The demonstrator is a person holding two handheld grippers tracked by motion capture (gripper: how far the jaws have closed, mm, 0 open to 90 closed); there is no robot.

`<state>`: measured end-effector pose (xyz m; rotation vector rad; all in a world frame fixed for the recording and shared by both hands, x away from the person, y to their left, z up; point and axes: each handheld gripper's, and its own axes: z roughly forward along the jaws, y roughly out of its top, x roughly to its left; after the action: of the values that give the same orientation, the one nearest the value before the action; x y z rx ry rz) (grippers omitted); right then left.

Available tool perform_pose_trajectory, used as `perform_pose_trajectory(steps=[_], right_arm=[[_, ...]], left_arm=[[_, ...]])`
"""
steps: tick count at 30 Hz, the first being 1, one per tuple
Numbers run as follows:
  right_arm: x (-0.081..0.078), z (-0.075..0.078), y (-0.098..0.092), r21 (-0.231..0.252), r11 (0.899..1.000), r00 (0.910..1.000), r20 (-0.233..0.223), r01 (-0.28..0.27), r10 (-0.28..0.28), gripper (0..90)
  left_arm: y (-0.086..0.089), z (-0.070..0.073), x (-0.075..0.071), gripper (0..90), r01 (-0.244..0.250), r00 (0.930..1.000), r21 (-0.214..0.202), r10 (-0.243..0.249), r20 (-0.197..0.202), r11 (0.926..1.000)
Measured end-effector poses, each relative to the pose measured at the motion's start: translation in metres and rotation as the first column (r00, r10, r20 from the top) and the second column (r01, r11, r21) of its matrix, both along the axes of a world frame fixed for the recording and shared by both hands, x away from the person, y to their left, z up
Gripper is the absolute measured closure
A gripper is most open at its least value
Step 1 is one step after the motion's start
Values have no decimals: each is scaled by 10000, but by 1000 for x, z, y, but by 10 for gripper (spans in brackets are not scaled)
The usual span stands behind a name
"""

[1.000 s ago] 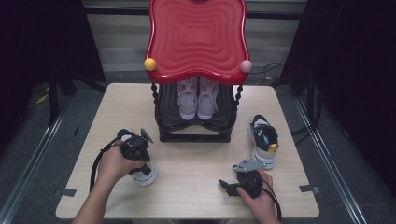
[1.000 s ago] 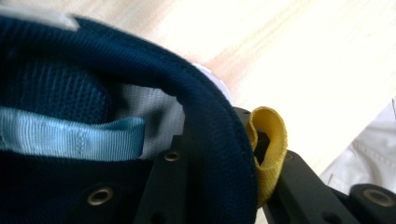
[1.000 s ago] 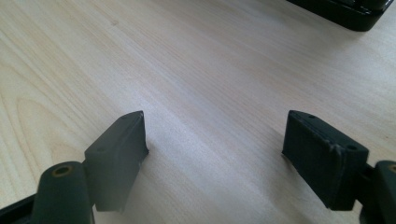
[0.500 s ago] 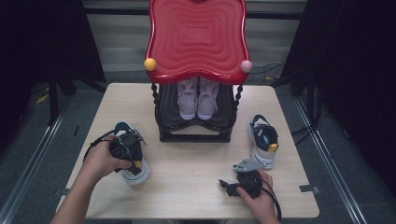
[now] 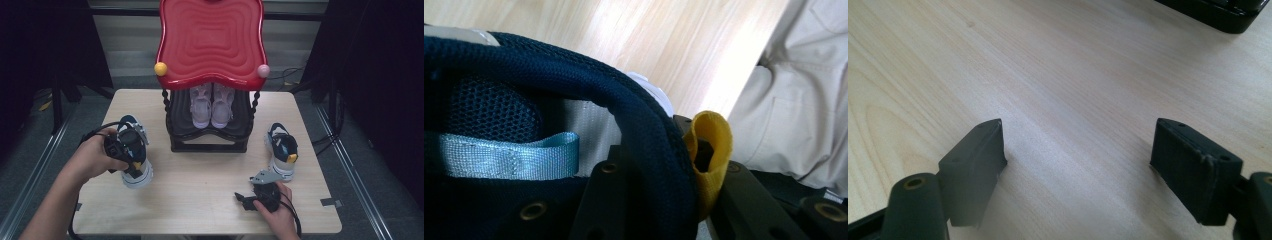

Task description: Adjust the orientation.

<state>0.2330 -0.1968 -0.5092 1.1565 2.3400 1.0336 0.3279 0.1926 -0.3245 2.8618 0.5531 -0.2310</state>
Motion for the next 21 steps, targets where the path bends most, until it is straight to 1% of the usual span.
perform_pose_trajectory(steps=[1,3,8,9,10,11,12,14,15,16,17,18,20,21], right_arm=[[0,0,0,-9,10000,10000,11,-15,15,211],[0,0,0,-11,10000,10000,10,-12,12,211],[0,0,0,-1,10000,10000,-3,-7,7,211],[0,0,0,-2,10000,10000,-3,-6,6,211],[0,0,0,-2,10000,10000,-1,-1,1,211],[0,0,0,-4,10000,10000,-2,-8,8,211],[0,0,0,2,10000,10000,7,-21,21,210],[0,0,0,-4,10000,10000,3,-5,5,211],[0,0,0,-11,10000,10000,-10,-25,25,211],[0,0,0,-15,10000,10000,-17,-10,10,211],[0,0,0,-16,10000,10000,-16,-12,12,211],[0,0,0,-15,10000,10000,-13,-15,15,211],[0,0,0,-11,10000,10000,-12,-17,17,211],[0,0,0,-15,10000,10000,-13,-15,15,211]], left_arm=[[-1,4,0,768,13,10000,-78,-13,-11,10000],[-2,11,-1,768,213,9998,-104,-214,-39,9997],[-3,30,-1,769,366,9993,-6,-366,3,9993],[-3,35,-1,768,479,9988,5,-479,76,9989],[-3,39,-1,768,536,9986,44,-537,30,9986],[-2,43,-2,768,544,9984,-7,-544,140,9985],[-2,46,-2,768,647,9978,38,-647,161,9979],[-1,52,-3,768,725,9966,-29,-724,386,9974],[-1,56,-3,768,813,9959,17,-813,385,9967],[-1,59,-4,768,769,9963,-4,-769,397,9970],[-2,62,-4,768,920,9950,96,-923,368,9957],[-2,65,-3,768,894,9954,75,-896,335,9960],[-3,71,-3,768,1043,9938,143,-1047,369,9944],[-4,75,-2,768,1072,9938,189,-1077,278,9941]])
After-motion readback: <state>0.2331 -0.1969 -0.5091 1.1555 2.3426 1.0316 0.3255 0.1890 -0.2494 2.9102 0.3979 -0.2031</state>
